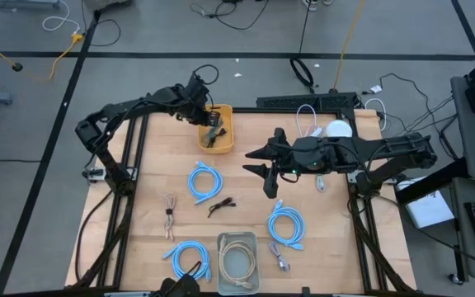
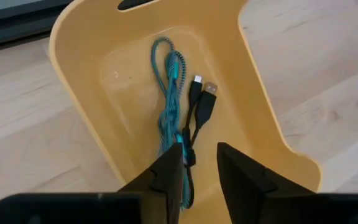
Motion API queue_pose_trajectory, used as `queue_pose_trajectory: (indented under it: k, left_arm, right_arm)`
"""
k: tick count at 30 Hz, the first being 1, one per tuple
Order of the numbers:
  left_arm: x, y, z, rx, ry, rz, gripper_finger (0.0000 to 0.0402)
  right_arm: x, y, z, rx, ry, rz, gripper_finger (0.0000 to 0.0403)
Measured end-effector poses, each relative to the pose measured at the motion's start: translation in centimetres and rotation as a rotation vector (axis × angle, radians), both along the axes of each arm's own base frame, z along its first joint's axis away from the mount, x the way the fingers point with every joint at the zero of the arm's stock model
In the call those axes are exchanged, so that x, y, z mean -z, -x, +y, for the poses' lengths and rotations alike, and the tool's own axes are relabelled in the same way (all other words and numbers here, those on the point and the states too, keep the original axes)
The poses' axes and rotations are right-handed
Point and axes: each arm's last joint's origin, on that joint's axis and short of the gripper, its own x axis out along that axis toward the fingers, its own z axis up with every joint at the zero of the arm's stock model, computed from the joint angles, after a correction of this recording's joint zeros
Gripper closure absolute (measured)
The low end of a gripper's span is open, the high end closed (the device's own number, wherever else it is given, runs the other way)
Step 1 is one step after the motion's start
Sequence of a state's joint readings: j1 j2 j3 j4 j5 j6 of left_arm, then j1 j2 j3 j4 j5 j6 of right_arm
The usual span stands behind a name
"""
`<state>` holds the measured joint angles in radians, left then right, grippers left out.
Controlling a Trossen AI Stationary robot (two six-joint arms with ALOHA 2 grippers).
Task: Pick & Place USB Port
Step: Put the top blue video cable into the gray bin
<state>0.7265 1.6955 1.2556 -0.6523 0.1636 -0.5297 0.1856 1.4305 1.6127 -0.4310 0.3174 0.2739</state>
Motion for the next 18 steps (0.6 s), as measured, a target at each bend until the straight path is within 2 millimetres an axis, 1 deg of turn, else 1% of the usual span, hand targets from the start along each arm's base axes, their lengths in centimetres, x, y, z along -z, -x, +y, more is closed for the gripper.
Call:
queue_pose_trajectory:
  k: [3, 5, 7, 9, 12, 14, 16, 18]
  left_arm:
    - [-0.3, -0.4, -0.3, 0.028, -0.004, -0.041, 0.0298]
    - [-1.2, -1.0, -0.8, 0.085, -0.016, -0.12, 0.0297]
    - [-3.0, -1.7, -1.7, 0.171, -0.049, -0.263, 0.0297]
    - [-5.6, -2.2, -2.8, 0.26, -0.097, -0.424, 0.0297]
    - [-10.1, -2.1, -5.5, 0.389, -0.199, -0.645, 0.0296]
    - [-12.6, -1.3, -7.7, 0.463, -0.243, -0.724, 0.0296]
    - [-14.0, -0.5, -10.3, 0.535, -0.254, -0.738, 0.0296]
    - [-14.3, 0.3, -13.2, 0.608, -0.23, -0.678, 0.0296]
  right_arm:
    - [-0.1, 0.2, 0.0, 0.001, 0.002, 0.003, 0.0257]
    - [-0.1, 0.5, -0.2, 0.025, 0.022, 0.02, 0.0257]
    - [0.2, 0.8, -0.3, 0.044, 0.051, 0.059, 0.0257]
    - [0.4, 1.0, -0.4, 0.064, 0.067, 0.092, 0.0258]
    - [0.6, 1.4, -0.5, 0.071, 0.078, 0.129, 0.0259]
    - [0.6, 1.4, -0.6, 0.072, 0.079, 0.129, 0.0259]
    - [0.7, 1.5, -0.6, 0.073, 0.081, 0.136, 0.0259]
    - [0.8, 1.5, -0.6, 0.072, 0.085, 0.155, 0.0261]
